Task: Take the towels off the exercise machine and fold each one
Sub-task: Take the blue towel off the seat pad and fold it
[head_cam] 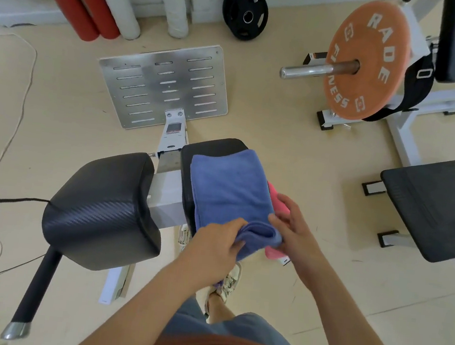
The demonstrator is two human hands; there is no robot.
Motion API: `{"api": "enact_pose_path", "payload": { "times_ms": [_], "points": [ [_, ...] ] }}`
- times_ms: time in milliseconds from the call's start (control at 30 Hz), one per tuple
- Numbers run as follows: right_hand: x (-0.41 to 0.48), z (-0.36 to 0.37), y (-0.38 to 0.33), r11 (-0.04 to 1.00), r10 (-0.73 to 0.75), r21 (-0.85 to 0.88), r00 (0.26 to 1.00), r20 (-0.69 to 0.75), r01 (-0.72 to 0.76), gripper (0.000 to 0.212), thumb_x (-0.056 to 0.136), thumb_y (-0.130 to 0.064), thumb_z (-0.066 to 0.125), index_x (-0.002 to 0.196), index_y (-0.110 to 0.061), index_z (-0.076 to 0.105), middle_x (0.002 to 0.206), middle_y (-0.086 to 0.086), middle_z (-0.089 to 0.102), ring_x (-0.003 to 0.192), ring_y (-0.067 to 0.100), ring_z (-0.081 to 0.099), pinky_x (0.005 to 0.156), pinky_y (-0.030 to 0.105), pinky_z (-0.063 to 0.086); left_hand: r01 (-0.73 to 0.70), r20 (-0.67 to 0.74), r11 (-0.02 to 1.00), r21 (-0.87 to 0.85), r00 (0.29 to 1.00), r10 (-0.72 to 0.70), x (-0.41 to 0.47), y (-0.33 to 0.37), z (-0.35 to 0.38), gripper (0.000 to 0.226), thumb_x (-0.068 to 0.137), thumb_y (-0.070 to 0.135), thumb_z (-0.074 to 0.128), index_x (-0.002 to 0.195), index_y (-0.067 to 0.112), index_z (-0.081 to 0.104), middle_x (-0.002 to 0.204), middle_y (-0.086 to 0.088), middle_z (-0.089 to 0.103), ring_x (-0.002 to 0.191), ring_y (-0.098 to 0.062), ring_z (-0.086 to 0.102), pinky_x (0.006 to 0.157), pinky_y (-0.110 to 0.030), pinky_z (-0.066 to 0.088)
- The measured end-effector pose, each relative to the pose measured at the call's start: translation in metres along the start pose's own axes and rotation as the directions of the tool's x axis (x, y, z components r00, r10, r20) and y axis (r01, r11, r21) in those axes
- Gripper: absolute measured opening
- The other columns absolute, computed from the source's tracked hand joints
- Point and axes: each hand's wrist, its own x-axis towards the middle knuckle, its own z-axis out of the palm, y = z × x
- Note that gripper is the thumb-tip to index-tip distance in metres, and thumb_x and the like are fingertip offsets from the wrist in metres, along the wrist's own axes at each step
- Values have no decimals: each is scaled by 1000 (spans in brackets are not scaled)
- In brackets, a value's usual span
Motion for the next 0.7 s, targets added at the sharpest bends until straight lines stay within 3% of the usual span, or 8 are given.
{"api": "enact_pose_path", "payload": {
  "times_ms": [133,233,267,333,433,500,567,700],
  "points": [
    [26,-3,-13,986,22,-166,1000,21,-18,19,96,-22,54,114,-27,59,112,-1,61,89,9,60,71,13,47,62,200,976,-209,980,-19,11,4,-24,10,95,17,45,87,16,51,81,-2,58,78,-21,52,71,-33,42],
    [48,2,-18,995,79,-66,997,8,-78,21,90,-15,64,107,-21,54,125,9,59,90,21,64,78,34,55,154,389,938,-311,921,-22,16,-3,-36,16,94,24,50,106,16,58,103,-6,64,94,-22,60,86,-37,48],
    [55,5,-20,994,87,-62,996,-26,-89,25,87,-17,66,108,-18,52,120,12,62,90,26,65,80,41,55,179,451,925,-336,893,-8,17,-5,-37,19,92,28,52,108,19,59,107,-5,64,99,-24,61,91,-42,51],
    [68,13,-27,982,55,-174,993,-107,-73,30,84,-22,70,107,-15,52,100,10,65,87,25,66,78,39,56,165,522,935,-312,853,24,19,-12,-38,22,90,32,55,108,20,59,107,-6,64,100,-28,61,90,-48,51],
    [79,20,-38,948,12,-318,998,-61,-30,18,83,-16,70,96,-7,62,81,2,66,74,14,63,64,22,53,109,446,974,-201,895,-8,40,-23,-40,30,85,41,57,98,15,62,97,-10,66,91,-28,62,85,-47,52],
    [81,20,-43,959,78,-274,996,29,-68,14,80,-12,69,91,-3,69,81,9,69,73,23,65,69,34,56,79,316,996,-42,947,-62,59,-32,-43,33,79,47,54,89,16,62,87,-8,65,84,-25,61,80,-37,51],
    [83,16,-46,947,94,-316,991,91,-61,16,74,-13,68,89,-9,74,89,9,74,82,31,70,79,43,58,52,179,995,85,982,-67,73,-37,-45,14,89,33,53,88,20,58,80,1,59,77,-20,57,73,-29,48],
    [80,13,-51,911,62,-413,987,145,4,26,70,-25,71,93,-13,73,96,10,74,98,32,68,86,51,55,3,54,998,56,999,-6,79,-38,-45,11,95,27,51,100,22,59,83,10,56,74,-8,53,66,-13,39]
  ]
}}
